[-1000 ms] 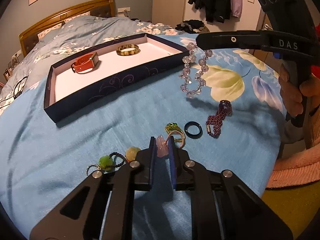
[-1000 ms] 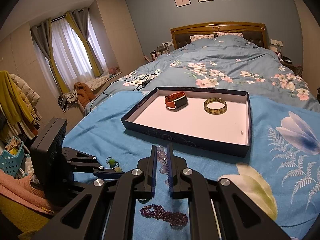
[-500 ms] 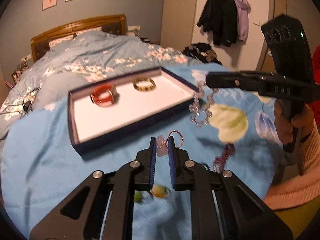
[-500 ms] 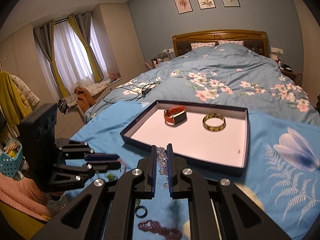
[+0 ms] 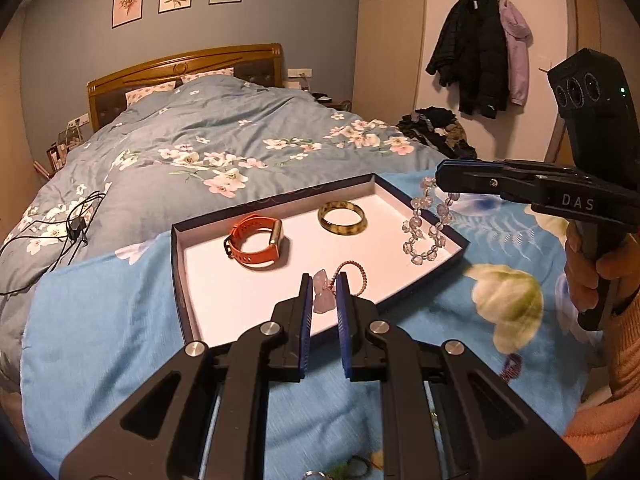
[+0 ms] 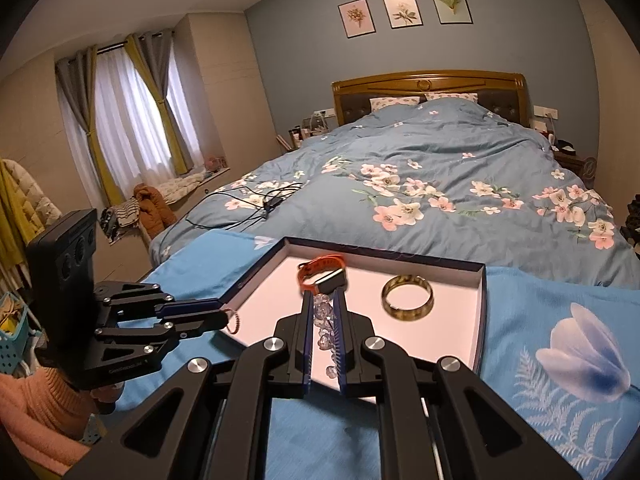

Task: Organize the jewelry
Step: 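Carry the pink charm and clear beads into the box and open both tools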

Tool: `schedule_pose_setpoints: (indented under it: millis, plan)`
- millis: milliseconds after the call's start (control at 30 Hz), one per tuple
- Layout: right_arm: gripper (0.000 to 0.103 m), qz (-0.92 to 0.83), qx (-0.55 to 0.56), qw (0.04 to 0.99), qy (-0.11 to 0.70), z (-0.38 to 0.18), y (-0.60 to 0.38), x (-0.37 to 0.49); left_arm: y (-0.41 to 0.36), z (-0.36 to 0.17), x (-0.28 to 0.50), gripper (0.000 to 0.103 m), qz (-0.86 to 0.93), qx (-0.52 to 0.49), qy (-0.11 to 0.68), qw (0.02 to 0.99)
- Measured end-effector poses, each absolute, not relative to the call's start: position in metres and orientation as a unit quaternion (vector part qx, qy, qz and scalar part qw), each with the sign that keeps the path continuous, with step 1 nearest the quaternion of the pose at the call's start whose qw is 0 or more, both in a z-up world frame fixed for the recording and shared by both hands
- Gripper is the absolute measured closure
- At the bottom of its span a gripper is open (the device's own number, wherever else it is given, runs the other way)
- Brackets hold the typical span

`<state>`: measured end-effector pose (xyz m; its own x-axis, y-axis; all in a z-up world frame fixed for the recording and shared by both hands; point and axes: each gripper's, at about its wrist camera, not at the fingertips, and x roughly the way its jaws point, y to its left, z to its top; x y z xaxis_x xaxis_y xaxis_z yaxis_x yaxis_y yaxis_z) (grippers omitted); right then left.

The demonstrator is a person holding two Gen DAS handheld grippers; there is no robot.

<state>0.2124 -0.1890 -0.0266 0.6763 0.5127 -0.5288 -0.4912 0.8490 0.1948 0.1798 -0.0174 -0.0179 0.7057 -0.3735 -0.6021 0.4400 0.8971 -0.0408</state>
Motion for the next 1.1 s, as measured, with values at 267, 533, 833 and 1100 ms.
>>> schedule_pose_setpoints:
  millis: [267,533,833,1100]
  plan:
    - [0.095,0.265,0.022,0.912,0.314,-0.038,-0.184,0.240,-0.016,-0.026,0.207,0.091,-0.203,0.046,0.326,0.922]
    - [0.095,0.259,0.032,0.906,0.332,-0.050,-0.181,0.262,-0.018,-0.036,0.230,0.091,-0.188,0.050,0.340,0.920]
    - [0.095,0.248,0.033,0.905,0.344,-0.059,-0.180,0.279,-0.021,-0.047,0.249,0.091,-0.176,0.049,0.358,0.916]
    - [0.095,0.237,0.042,0.900,0.363,-0.071,-0.183,0.290,-0.020,-0.061,0.263,0.091,-0.167,0.046,0.380,0.908]
